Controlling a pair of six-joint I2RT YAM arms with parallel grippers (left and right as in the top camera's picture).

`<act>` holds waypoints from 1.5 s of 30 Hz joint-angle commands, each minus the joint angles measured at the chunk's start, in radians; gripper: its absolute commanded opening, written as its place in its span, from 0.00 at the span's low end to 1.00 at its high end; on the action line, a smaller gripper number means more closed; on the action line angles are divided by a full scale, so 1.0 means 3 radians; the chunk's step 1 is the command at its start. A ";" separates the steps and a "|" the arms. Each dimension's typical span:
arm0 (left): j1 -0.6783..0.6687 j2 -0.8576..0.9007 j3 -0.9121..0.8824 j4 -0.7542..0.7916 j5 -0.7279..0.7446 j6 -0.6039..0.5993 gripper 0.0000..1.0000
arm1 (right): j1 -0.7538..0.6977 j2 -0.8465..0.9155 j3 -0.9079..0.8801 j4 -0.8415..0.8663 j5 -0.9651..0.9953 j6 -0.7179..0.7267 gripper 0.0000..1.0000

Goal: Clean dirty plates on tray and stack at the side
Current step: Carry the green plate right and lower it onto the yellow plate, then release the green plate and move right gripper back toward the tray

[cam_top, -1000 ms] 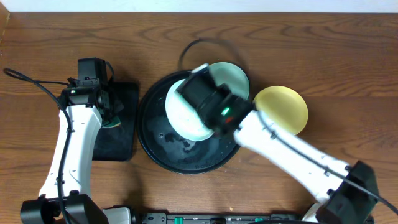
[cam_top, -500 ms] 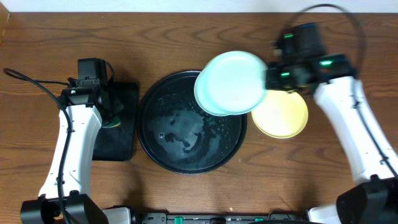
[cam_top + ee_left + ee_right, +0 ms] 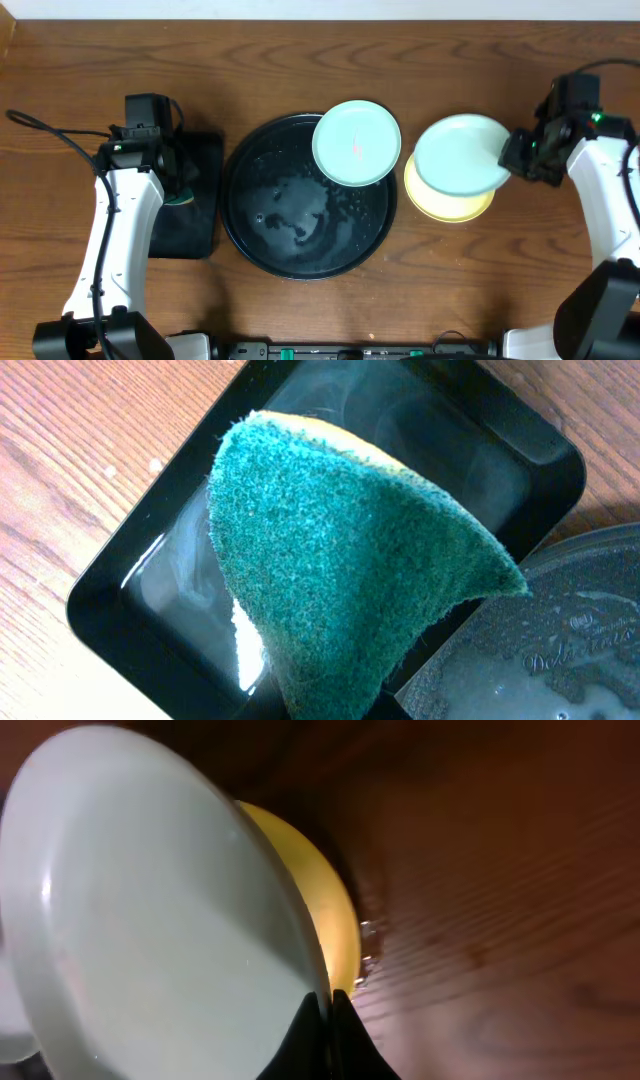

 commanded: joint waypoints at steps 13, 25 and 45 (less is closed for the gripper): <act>0.0013 0.0019 -0.0022 0.0003 -0.0065 0.0020 0.07 | 0.0244 -0.0029 -0.0282 0.0430 -0.0350 -0.0055 0.35; 0.0014 0.0019 -0.0022 0.0004 -0.0065 0.0020 0.07 | 0.0928 0.0800 0.1036 0.0328 -0.0675 -0.0427 0.52; 0.0013 0.0019 -0.0022 0.0003 -0.0065 0.0020 0.08 | 0.1279 0.1953 0.1714 0.0360 -0.0960 -0.0779 0.45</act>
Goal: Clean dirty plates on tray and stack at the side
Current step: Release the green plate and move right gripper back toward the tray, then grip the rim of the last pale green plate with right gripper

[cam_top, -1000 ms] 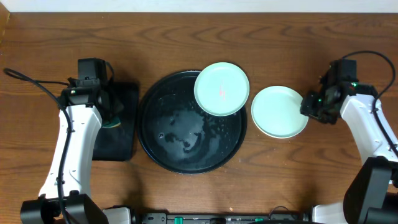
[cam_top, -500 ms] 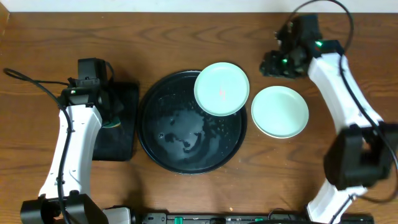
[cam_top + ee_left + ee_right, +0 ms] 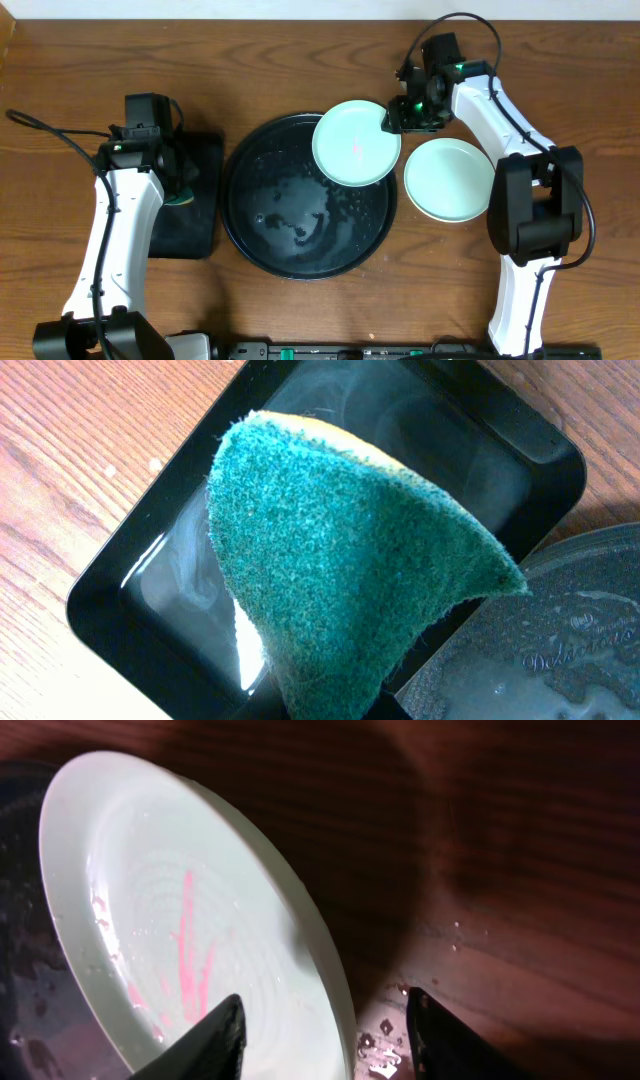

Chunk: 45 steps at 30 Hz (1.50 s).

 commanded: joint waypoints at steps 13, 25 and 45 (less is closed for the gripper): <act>0.0011 0.0019 -0.0022 0.0001 -0.0065 0.0019 0.07 | 0.0149 -0.0041 0.0103 -0.0028 -0.0080 0.0001 0.01; -0.0019 0.0019 -0.0022 0.0006 -0.0042 0.0020 0.07 | 0.0802 -0.0107 0.0069 -0.0306 0.0079 0.0411 0.01; -0.1073 0.0280 -0.0022 0.0526 0.0722 0.0337 0.07 | 0.1069 0.0520 -0.0019 -0.0223 -0.0099 0.0476 0.01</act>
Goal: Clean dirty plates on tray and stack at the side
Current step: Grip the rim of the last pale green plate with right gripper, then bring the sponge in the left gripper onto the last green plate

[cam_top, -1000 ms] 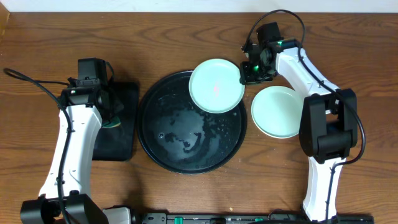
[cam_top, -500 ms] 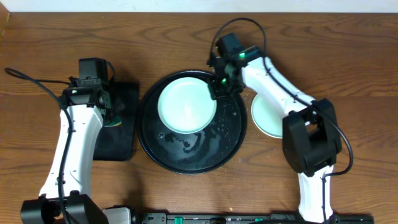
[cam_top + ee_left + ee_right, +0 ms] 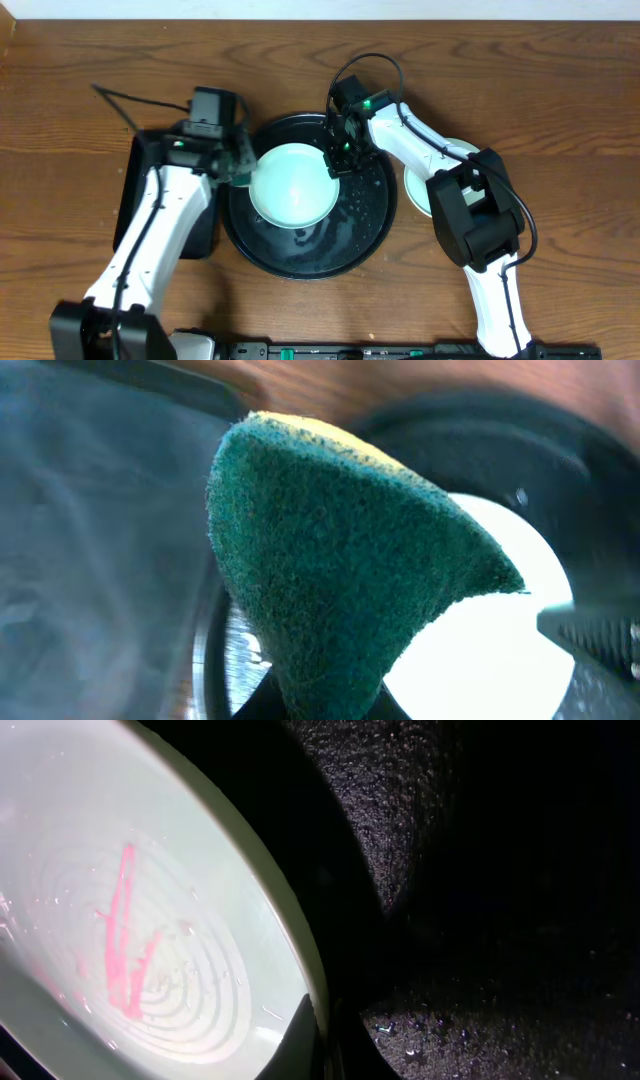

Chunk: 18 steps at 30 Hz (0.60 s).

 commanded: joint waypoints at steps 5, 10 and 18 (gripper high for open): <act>-0.0308 0.0486 -0.0020 0.0104 0.0346 0.0001 0.07 | 0.0004 0.0197 -0.0025 -0.0003 -0.0093 -0.0013 0.01; -0.0459 0.0866 -0.0020 0.0268 0.0436 -0.0010 0.08 | 0.0004 0.0197 -0.0025 -0.0005 -0.0092 -0.0014 0.01; -0.0584 0.1218 -0.0020 0.0406 0.0651 0.0280 0.08 | 0.0004 0.0197 -0.0025 -0.0003 -0.0092 -0.0014 0.01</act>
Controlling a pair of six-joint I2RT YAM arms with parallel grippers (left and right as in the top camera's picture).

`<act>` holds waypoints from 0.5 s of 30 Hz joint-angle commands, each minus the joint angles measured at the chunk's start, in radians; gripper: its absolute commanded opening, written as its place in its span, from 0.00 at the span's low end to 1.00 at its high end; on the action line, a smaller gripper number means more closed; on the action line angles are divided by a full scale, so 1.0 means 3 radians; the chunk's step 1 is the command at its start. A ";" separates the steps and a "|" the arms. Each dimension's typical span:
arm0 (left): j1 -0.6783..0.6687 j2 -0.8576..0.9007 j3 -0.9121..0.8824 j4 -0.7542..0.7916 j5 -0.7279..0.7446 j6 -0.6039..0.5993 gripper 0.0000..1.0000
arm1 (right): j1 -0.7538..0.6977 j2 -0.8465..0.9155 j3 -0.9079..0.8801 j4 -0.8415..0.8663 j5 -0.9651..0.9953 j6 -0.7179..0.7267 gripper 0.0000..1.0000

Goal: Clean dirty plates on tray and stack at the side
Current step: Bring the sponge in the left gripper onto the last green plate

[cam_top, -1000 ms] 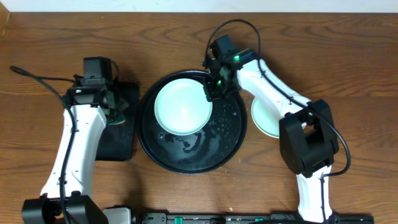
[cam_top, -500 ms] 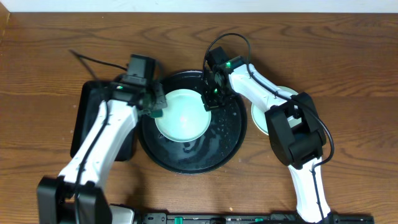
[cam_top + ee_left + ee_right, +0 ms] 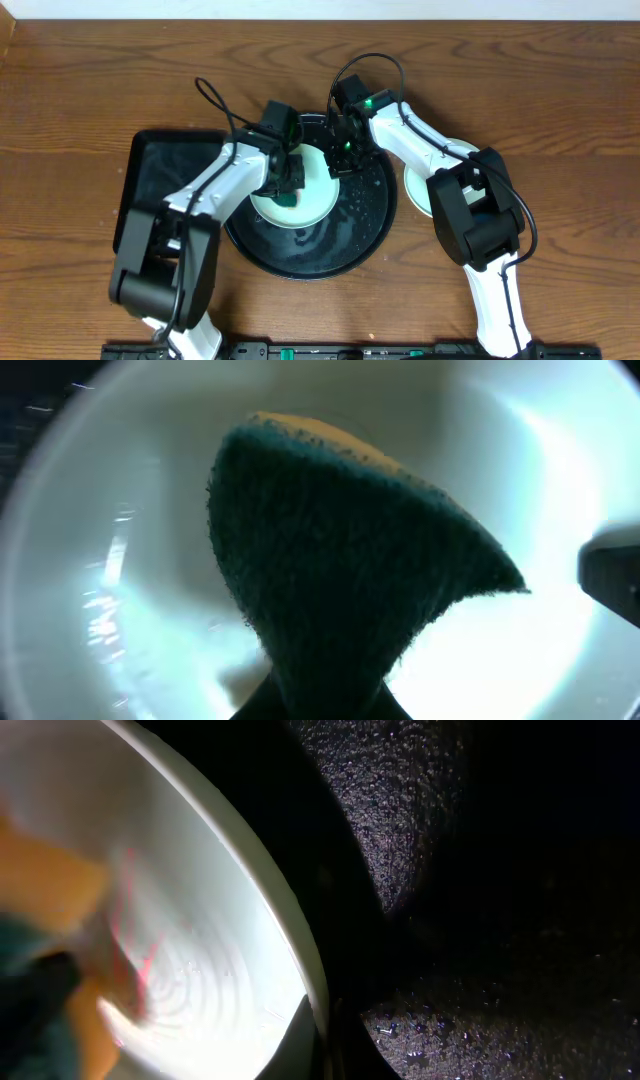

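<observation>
A pale green plate with pink streaks lies on the round black tray. My right gripper is shut on the plate's right rim. My left gripper is shut on a green sponge, pressed onto the plate's face; overhead the sponge shows at the plate's left half. At the right, a clean pale green plate sits on a stack, mostly hidden by my right arm.
A black rectangular water tray stands left of the round tray. The round tray's floor is wet and speckled with droplets. Bare wooden table lies at the far right and along the back.
My left gripper has moved right with the sponge, from the plate's left edge onto the plate's face. The right gripper still holds the plate's rim in the same place.
First my right gripper held a pale green plate over a yellow one at the right, while the left held the sponge over the water tray. Then that plate lay stacked and the right gripper stood open at the dirty plate. It then gripped that plate on the tray; the sponge now touches it.
</observation>
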 commanded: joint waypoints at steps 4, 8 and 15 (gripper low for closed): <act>-0.0067 0.0112 -0.0020 0.0127 0.0567 0.0640 0.07 | 0.0027 0.0183 -0.0032 -0.0004 -0.0027 -0.0015 0.01; -0.0066 0.0112 -0.0020 0.0203 0.0393 0.0627 0.08 | 0.0027 0.0183 -0.0032 -0.0004 -0.0027 -0.0015 0.01; -0.0066 0.0112 -0.0020 0.0343 -0.1375 -0.0702 0.07 | 0.0027 0.0183 -0.0032 -0.0004 -0.0027 -0.0017 0.01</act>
